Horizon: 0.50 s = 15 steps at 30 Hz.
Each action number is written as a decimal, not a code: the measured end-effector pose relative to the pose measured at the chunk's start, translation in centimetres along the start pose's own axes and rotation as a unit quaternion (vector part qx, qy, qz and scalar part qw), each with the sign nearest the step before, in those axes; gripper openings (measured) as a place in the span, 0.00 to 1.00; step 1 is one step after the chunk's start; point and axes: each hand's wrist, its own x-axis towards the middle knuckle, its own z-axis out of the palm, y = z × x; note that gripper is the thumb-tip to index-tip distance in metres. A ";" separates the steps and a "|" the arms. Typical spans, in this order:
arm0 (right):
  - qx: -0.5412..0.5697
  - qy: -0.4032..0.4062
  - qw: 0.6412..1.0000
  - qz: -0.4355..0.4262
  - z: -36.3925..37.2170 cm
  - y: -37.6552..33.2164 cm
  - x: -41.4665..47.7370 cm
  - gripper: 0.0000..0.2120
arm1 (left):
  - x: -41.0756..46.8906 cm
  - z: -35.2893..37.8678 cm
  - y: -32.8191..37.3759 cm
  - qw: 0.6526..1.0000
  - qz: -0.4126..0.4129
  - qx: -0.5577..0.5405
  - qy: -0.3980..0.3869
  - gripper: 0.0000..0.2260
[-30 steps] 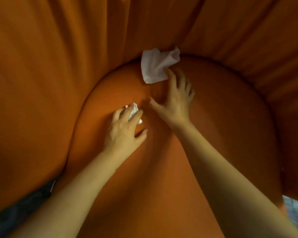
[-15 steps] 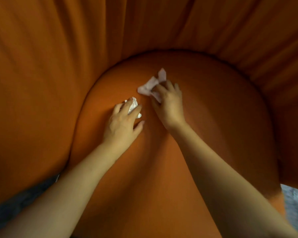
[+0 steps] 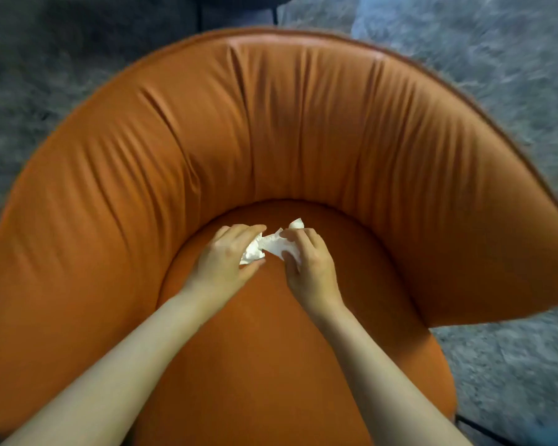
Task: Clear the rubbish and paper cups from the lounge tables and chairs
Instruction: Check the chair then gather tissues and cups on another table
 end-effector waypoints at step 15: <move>-0.121 0.339 0.923 0.134 -23.2 -12.2 -13.8 0.17 | -1.9 -11.7 25.1 0.925 0.377 -0.035 -0.045 0.22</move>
